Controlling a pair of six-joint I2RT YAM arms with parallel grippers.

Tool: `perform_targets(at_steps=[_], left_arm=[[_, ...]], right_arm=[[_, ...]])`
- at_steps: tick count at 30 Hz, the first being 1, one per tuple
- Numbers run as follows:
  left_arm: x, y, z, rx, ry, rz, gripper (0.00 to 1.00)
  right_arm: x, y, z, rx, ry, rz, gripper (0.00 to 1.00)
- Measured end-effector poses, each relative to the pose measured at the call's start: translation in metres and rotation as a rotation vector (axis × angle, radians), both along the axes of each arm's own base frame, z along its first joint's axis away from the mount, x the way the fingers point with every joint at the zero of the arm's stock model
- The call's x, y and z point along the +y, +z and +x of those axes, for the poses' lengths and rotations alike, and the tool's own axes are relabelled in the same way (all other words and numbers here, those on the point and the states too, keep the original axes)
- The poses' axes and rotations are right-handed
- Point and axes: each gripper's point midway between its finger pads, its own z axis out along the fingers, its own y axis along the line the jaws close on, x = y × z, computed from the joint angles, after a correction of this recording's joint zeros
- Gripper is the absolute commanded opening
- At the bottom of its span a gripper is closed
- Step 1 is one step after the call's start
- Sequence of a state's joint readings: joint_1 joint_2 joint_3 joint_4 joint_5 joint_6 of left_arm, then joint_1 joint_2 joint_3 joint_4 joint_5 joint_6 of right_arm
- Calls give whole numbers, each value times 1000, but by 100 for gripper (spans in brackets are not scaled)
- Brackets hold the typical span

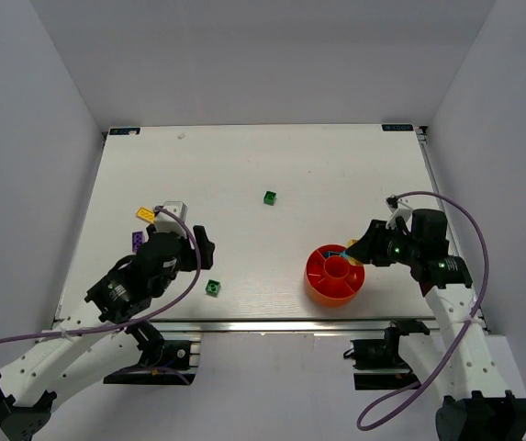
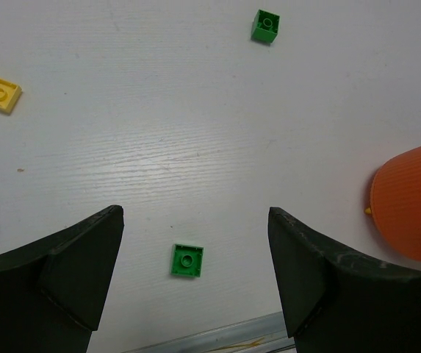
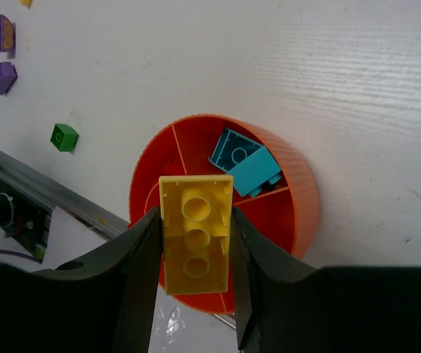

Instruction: Sort the legos into containers by color

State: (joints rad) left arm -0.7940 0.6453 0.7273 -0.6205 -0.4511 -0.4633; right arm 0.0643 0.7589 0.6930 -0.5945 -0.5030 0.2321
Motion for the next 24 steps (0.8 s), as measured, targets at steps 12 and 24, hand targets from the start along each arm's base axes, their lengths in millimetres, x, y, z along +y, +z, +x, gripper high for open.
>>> perform_targets(at_steps=[12,24], left_arm=[[1,3,-1,-10,-2,-8,89],[1,7,-2,-20,-6,-21,89]], right_arm=[[-7,-15,-18,120,-118,29,0],[-11,-15,-18,109,-154,27,0]])
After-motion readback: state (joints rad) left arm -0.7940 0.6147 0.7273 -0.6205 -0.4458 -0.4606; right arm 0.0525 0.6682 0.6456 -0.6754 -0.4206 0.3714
